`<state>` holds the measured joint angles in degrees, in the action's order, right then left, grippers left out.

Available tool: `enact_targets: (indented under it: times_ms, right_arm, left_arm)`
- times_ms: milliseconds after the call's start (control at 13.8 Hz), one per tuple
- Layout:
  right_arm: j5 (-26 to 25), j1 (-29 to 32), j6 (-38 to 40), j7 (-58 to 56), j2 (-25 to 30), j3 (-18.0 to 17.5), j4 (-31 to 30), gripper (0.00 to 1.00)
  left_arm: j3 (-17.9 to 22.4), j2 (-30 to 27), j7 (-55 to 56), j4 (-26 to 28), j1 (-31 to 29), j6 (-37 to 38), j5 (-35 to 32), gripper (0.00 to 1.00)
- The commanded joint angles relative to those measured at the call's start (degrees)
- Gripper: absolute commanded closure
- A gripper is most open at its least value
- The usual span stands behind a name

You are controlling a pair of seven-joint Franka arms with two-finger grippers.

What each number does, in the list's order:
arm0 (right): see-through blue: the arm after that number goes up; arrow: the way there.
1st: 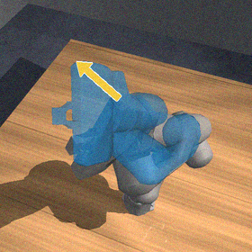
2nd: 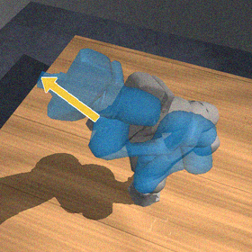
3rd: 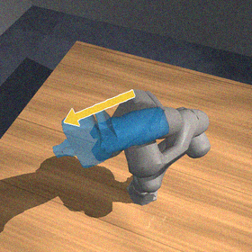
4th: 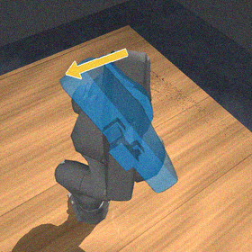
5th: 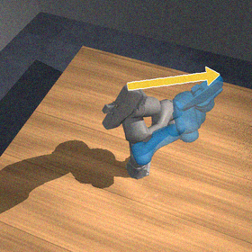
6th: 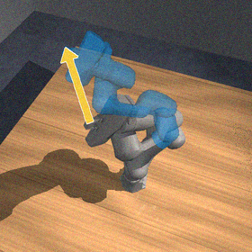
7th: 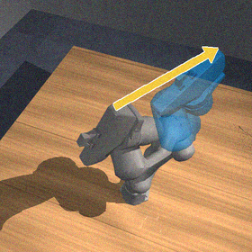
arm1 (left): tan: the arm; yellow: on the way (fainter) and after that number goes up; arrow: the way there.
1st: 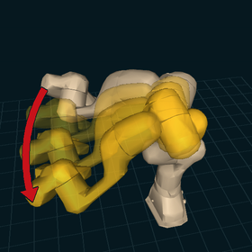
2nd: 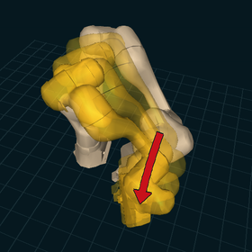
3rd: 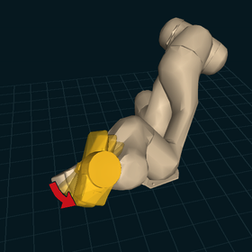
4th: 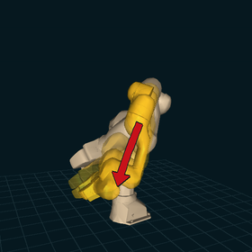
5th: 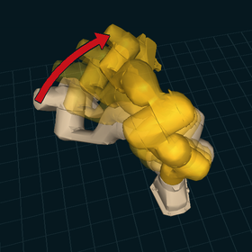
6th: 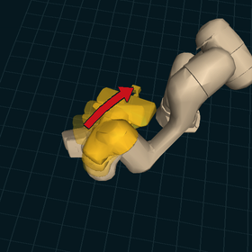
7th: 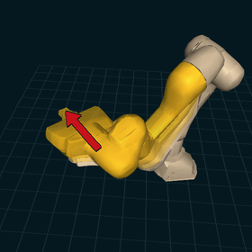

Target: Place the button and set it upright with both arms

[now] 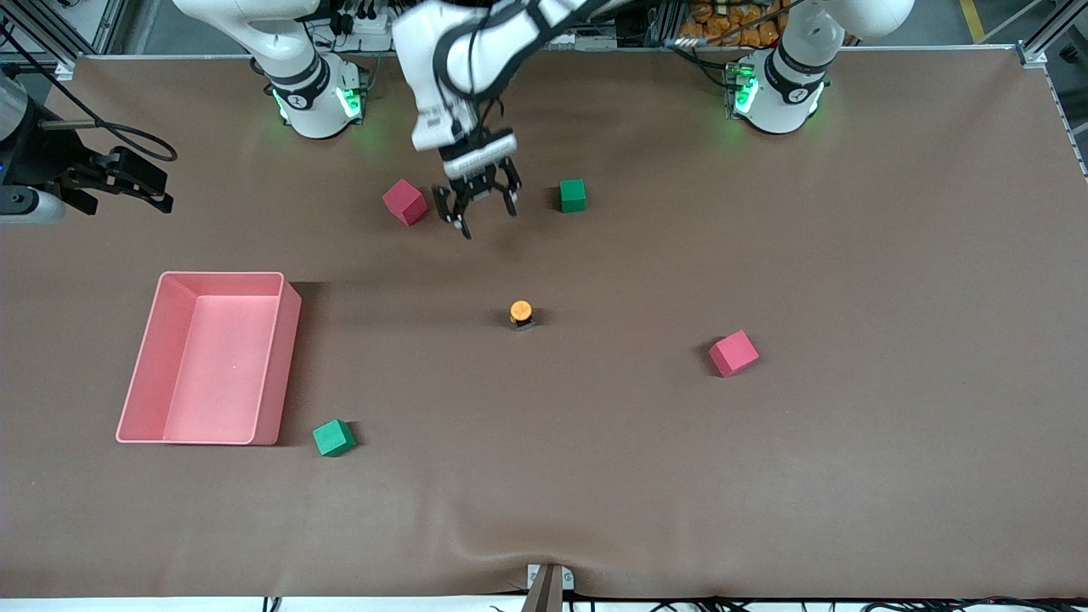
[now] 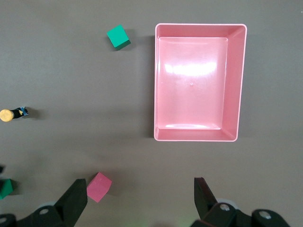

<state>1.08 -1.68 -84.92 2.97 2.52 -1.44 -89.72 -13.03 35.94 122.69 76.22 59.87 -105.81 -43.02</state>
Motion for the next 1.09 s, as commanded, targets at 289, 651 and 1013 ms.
enact_targets:
  times_ms: [289, 651, 1013]
  right_arm:
    - [-0.5, 0.3, 0.6, -0.7, -0.3, -0.1, 0.9, 0.0]
    - [-0.4, 0.3, 0.7, -0.7, -0.3, -0.1, 0.9, 0.0]
    - [-0.4, 0.4, 0.7, -0.7, -0.3, -0.1, 0.9, 0.0]
  left_arm:
    - [0.0, -22.6, -40.1, 2.9, -25.7, 5.9, 27.8, 0.0]
    - [0.1, -27.7, -81.2, 2.7, -45.7, 15.3, 35.5, 0.0]
    - [-0.2, -27.9, -98.2, 2.6, -62.5, 15.4, 40.0, 0.0]
